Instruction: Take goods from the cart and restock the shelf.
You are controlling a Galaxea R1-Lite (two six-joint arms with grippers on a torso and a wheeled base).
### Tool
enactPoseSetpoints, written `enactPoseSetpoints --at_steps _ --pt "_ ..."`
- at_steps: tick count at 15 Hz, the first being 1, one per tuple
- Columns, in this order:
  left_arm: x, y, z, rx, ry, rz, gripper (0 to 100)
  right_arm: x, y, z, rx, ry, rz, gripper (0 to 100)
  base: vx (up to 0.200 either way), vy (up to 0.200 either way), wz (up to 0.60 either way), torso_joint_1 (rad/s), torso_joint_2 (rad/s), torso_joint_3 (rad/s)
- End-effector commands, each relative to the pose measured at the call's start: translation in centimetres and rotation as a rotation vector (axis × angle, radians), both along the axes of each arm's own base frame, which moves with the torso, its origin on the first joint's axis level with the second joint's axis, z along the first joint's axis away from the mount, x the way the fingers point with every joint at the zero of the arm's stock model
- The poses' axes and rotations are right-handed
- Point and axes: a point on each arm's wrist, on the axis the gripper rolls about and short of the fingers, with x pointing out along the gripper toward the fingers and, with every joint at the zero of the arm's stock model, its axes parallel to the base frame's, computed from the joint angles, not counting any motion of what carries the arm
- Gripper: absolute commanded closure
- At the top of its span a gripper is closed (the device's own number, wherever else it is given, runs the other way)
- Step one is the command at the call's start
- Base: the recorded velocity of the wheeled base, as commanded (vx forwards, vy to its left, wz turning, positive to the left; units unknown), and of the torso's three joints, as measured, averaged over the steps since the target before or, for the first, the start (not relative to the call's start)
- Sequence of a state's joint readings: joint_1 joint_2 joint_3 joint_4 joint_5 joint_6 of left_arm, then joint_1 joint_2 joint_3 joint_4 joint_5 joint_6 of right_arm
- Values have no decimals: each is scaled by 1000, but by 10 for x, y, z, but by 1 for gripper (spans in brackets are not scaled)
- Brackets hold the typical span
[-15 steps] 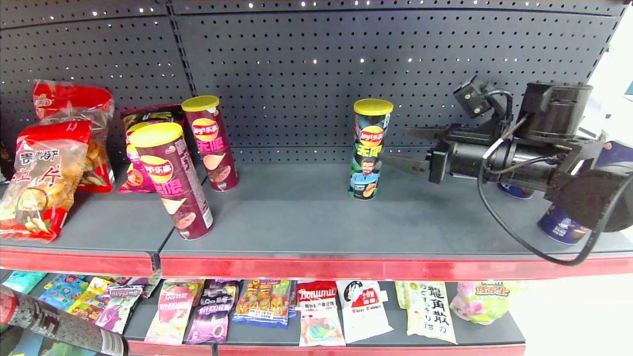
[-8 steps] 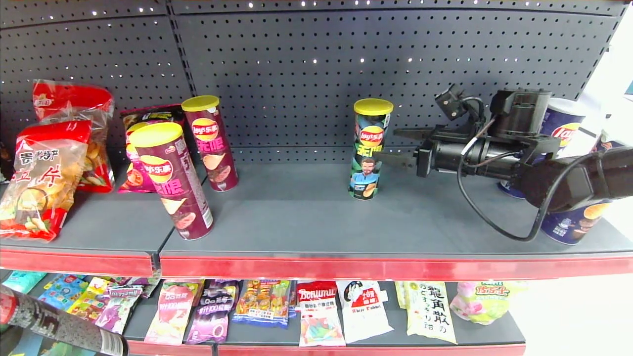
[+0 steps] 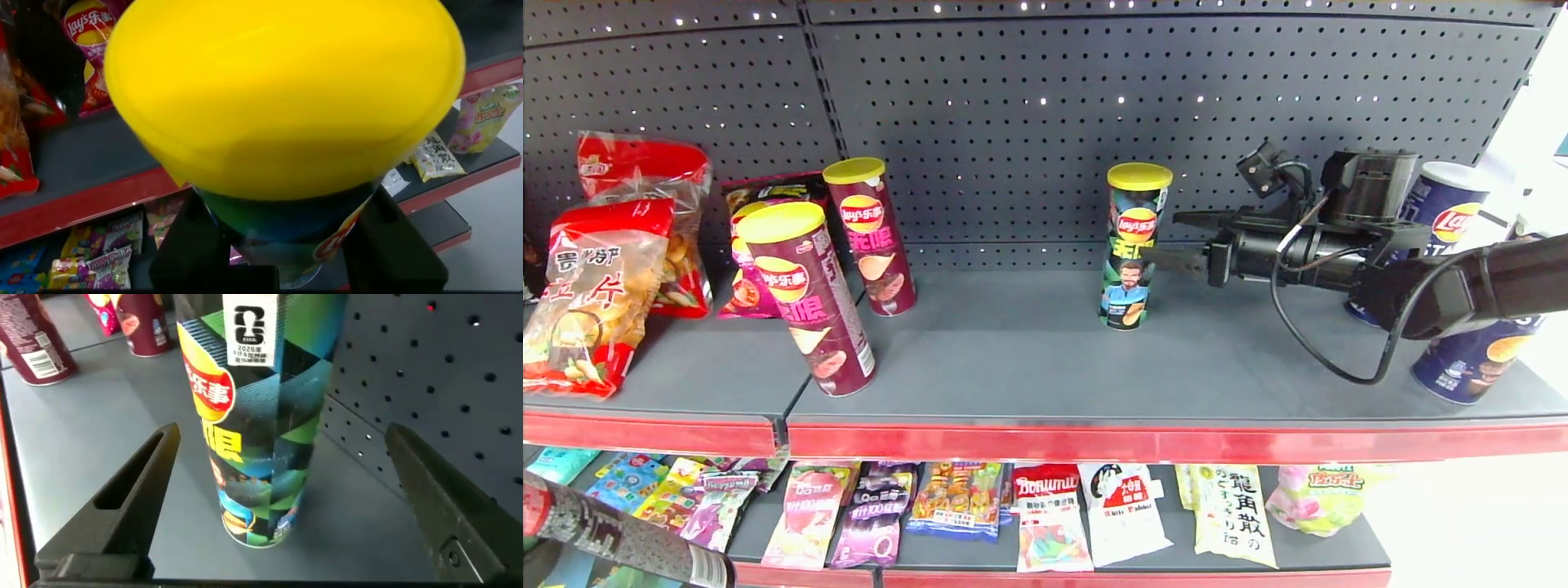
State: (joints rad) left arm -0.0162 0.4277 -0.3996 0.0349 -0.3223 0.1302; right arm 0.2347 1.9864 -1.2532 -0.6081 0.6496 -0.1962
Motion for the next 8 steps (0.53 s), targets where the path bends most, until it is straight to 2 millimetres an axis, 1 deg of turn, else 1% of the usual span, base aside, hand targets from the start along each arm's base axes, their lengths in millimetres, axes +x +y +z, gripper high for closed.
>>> enactPoseSetpoints --at_steps 1,3,4,8 --pt "1 0 0 0 4 -1 100 0 6 -1 0 -1 16 0 0 0 0 0 0 0" --pt "0 0 0 0 0 1 100 -1 12 1 1 -5 32 0 0 0 0 0 0 0" --pt "-1 0 0 0 -3 1 100 3 15 -1 2 -7 36 0 0 0 0 0 0 0" --pt "-1 0 0 0 -5 1 100 21 21 3 12 -48 38 0 0 0 0 0 0 0"
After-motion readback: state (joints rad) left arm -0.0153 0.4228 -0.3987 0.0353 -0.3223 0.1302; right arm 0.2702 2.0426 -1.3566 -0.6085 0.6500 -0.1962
